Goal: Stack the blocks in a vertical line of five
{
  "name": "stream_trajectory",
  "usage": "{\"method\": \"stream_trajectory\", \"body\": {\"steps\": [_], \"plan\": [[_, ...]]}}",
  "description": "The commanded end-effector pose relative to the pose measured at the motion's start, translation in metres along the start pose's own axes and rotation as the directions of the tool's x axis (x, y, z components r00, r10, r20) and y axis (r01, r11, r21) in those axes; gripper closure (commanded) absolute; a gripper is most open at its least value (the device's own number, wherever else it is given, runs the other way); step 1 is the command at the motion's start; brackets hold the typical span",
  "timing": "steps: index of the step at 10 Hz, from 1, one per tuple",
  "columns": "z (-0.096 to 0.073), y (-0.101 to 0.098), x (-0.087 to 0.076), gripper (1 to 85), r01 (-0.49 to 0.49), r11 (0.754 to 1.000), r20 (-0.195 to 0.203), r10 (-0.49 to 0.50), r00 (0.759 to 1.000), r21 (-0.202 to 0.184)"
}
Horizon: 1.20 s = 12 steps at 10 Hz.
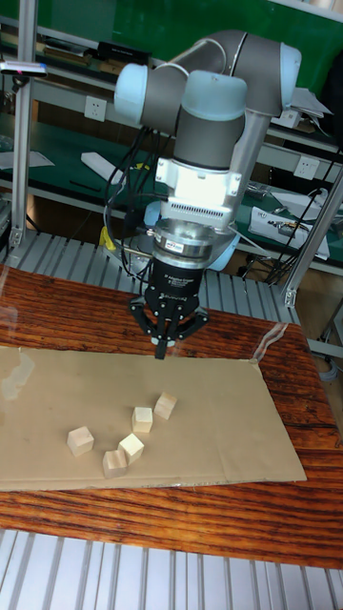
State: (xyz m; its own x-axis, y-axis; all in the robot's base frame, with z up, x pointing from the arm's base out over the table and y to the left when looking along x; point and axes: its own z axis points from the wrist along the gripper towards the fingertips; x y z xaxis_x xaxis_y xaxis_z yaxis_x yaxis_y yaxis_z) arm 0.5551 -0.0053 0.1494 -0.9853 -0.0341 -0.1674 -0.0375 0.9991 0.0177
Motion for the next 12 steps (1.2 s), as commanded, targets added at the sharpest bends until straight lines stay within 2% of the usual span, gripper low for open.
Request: {"method": "stream_trajectory", "body": {"steps": [1,2,3,4,5,6,7,8,9,10,11,12], "plan": [[0.004,-0.008,0.0,83.7,0.072,0.997,0.009,-0.072,0.997,0.028],[0.004,-0.008,-0.003,84.7,0.077,0.997,0.023,-0.077,0.997,0.031],[0.003,-0.007,-0.02,84.7,0.045,0.998,0.088,-0.048,0.995,0.031],[0.003,-0.011,-0.02,84.7,0.002,0.999,0.088,-0.005,0.996,0.039],[0.002,-0.006,-0.027,84.7,-0.044,0.999,0.116,0.042,0.992,0.015],[0.002,-0.001,-0.029,84.7,-0.062,0.998,0.122,0.063,0.991,-0.005],[0.002,-0.002,-0.031,84.7,-0.045,0.999,0.131,0.045,0.99,-0.001],[0.002,0.002,-0.028,84.7,-0.066,0.998,0.117,0.068,0.991,-0.018],[0.004,0.004,-0.005,84.7,-0.109,0.994,0.031,0.11,0.993,-0.022],[0.007,0.015,0.009,84.7,-0.156,0.986,-0.034,0.154,0.988,-0.054],[0.015,0.008,0.032,84.7,-0.125,0.992,-0.118,0.122,0.985,-0.02],[0.018,0.007,0.038,78.7,-0.089,0.996,-0.138,0.085,0.987,-0.025]]}}
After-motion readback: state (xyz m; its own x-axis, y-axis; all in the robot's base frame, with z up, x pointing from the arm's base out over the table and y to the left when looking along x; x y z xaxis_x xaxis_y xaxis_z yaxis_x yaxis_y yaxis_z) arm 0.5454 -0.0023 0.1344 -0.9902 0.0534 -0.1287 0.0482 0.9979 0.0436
